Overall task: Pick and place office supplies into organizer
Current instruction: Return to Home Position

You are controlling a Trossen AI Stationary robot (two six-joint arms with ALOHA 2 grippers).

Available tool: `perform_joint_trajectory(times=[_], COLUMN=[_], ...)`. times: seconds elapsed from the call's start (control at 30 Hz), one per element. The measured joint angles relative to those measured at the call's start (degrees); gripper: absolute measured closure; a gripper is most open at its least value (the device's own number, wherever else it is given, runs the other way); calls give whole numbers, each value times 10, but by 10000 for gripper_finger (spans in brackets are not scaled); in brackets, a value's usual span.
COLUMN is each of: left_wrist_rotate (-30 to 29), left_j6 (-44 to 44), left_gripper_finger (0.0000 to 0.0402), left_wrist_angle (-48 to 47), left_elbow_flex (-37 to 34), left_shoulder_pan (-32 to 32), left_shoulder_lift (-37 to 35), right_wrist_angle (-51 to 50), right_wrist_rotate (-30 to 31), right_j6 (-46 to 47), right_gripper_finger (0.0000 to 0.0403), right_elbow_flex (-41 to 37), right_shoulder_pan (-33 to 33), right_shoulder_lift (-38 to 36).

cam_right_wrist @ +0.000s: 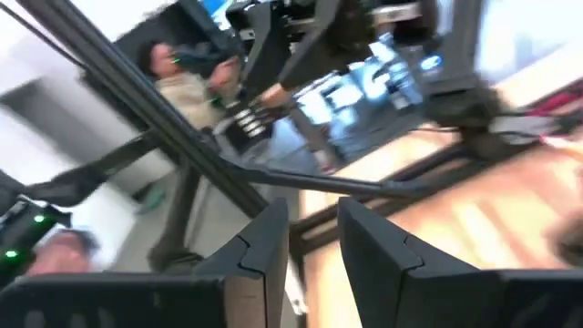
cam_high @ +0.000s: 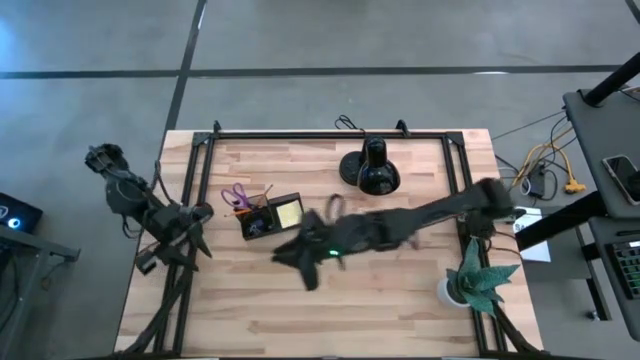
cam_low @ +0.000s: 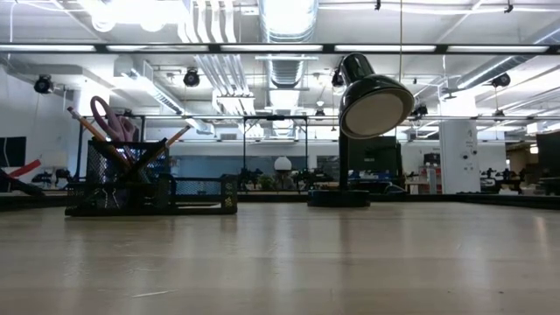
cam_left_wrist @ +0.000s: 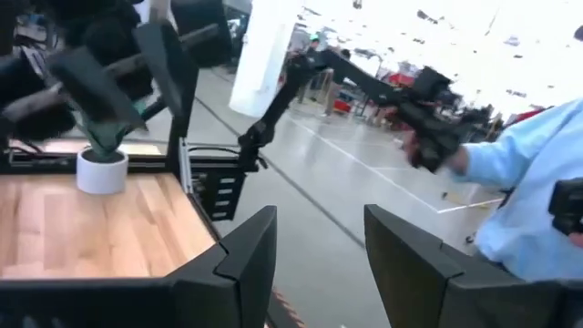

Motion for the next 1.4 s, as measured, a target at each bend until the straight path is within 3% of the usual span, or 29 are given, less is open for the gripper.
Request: perform_joint_trajectory(times=[0.13, 0.3, 0.47, 0.63, 0.83, 1.03, 1.27, 1.4], left_wrist_rotate=[2, 5, -4, -15, -34, -34, -34, -45], left_j6=[-6, -3, -4, 20, 44, 64, 89, 86], left_gripper_finger=[253, 253, 253, 253, 253, 253, 253, 253], left_wrist_angle=[-13, -15, -1, 49, 59, 60, 60, 53], left_elbow_flex=[-10, -33, -72, -87, -86, -74, -63, -72], left_shoulder_pan=[0, 0, 0, 4, 43, 161, 293, 340], left_shoulder_lift=[-48, -85, -99, -72, -16, 2, -35, -63], right_wrist_angle=[69, 317, 401, 406, 372, 379, 354, 249], right_wrist_rotate=[67, -22, -21, -12, -71, -185, -182, -182], right_j6=[-32, -109, -50, -82, -58, -42, -139, -169], right_gripper_finger=[312, 312, 312, 312, 312, 312, 312, 312], right_elbow_flex=[-116, -244, -309, -314, -337, -389, -437, -452], right_shoulder_pan=[22, 20, 20, 4, -52, -129, -181, -209], right_shoulder_lift=[-100, -116, -101, -97, -140, -186, -253, -303])
